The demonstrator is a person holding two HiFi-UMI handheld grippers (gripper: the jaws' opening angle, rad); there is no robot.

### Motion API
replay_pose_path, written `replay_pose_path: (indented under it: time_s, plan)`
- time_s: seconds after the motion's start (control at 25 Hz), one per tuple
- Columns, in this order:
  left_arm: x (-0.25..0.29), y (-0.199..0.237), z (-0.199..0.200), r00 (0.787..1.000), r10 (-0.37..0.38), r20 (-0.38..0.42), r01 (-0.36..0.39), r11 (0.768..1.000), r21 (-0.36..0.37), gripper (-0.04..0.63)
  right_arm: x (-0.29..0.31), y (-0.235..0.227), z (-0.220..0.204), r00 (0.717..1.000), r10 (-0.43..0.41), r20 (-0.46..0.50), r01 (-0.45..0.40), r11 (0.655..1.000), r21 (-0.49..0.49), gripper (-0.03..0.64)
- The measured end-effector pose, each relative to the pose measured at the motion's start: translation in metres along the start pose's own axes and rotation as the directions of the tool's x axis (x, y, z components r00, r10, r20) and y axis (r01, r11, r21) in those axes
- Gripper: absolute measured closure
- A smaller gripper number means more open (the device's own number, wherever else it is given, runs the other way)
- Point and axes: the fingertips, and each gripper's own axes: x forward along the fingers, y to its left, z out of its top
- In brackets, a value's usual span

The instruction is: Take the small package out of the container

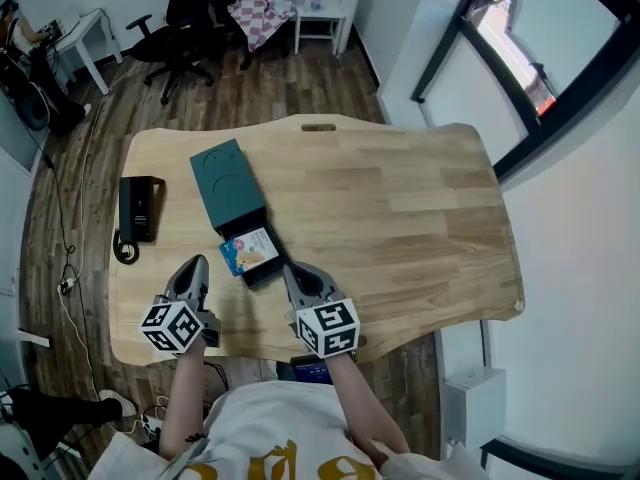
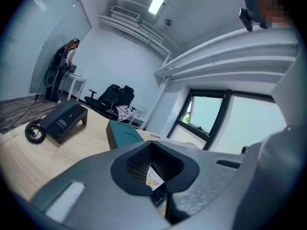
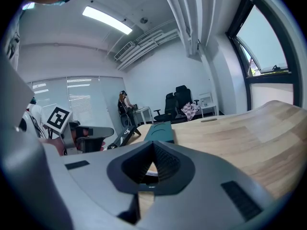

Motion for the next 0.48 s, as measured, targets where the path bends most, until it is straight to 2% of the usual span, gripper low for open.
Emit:
replay_pose_path:
  time_s: [0.32,0.48]
  plan:
    - [0.018,0.022,-0.023,0.997,0.051,-0.050,-0.054,0.997,-0.062,0.592,0.021,-0.017,-0.020,0.999,-0.003,-0.054,0.005,0.999,0.031,0.612]
    - [0.026,0.034,-0.033,0.995,0.059,-0.081,-0.067,0.993,-0.096,0.592,0.032,-0.020,-0.028,0.996,-0.003,-0.090,0.004,1.000,0.003,0.612]
